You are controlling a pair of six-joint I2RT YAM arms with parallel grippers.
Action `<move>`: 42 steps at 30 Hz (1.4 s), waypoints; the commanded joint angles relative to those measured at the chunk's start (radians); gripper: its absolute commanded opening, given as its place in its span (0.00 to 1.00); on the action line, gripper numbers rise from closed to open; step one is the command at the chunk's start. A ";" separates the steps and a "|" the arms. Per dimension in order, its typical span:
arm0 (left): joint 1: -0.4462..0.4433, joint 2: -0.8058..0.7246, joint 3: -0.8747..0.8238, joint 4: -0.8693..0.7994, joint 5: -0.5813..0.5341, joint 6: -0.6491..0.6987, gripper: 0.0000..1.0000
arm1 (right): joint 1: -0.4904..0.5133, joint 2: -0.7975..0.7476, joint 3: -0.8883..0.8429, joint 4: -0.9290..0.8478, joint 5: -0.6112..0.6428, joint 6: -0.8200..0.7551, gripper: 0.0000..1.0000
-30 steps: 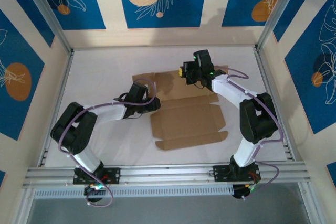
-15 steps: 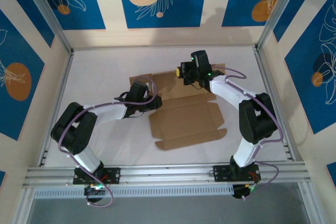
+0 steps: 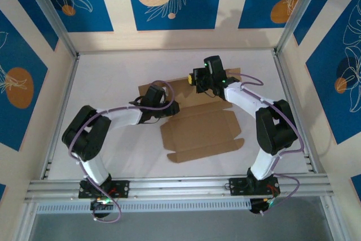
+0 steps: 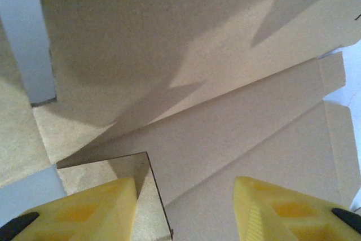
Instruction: Fold the paper box
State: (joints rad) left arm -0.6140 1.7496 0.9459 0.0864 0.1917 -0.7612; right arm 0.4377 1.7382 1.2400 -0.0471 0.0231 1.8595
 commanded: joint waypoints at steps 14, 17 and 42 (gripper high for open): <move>-0.058 0.094 0.037 -0.048 -0.063 0.047 0.49 | 0.022 0.012 -0.025 -0.014 -0.020 -0.010 0.00; -0.077 0.101 0.055 -0.096 -0.108 0.068 0.49 | 0.024 0.012 -0.035 -0.005 -0.018 -0.006 0.00; -0.180 0.229 0.017 -0.155 -0.317 0.237 0.48 | -0.001 -0.039 -0.046 -0.004 -0.052 -0.039 0.00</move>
State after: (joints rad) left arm -0.7834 1.8778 1.0145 0.0380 -0.1520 -0.5407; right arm 0.4343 1.7370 1.2205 -0.0284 0.0193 1.8286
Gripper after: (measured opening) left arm 0.480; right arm 0.065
